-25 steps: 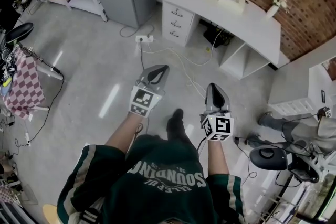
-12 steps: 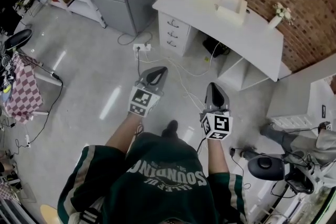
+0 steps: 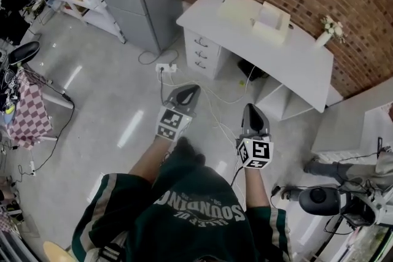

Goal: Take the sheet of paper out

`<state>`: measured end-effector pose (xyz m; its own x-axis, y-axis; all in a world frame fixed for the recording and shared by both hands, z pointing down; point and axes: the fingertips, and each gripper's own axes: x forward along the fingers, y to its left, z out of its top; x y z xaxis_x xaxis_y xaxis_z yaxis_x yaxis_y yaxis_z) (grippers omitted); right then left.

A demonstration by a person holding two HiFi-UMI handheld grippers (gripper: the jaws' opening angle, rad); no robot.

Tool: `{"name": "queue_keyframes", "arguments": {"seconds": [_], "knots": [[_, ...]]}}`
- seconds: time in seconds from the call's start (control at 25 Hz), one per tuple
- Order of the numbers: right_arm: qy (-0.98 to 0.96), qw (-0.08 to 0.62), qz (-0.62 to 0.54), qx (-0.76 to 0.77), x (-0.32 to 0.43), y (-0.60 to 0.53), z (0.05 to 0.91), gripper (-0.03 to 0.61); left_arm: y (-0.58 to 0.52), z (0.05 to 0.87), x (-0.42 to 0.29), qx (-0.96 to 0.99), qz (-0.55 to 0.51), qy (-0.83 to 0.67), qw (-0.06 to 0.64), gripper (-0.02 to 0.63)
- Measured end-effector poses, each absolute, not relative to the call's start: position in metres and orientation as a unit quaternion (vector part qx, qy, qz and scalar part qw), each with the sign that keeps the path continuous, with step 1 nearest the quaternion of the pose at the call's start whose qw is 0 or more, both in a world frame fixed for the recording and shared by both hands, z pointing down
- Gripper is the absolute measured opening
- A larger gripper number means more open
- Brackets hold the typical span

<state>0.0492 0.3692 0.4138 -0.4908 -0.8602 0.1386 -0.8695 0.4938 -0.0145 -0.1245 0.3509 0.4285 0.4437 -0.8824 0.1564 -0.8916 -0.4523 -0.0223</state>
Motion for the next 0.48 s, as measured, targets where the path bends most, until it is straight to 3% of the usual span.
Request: {"name": "queue_keyframes", "arguments": {"seconds": [0.48], "knots": [[-0.853,0.059,0.056,0.516,0.062,0.298,0.432,0.000,0.267,0.442,-0.106,0.862,0.073,-0.500,0.040,0.011]]}}
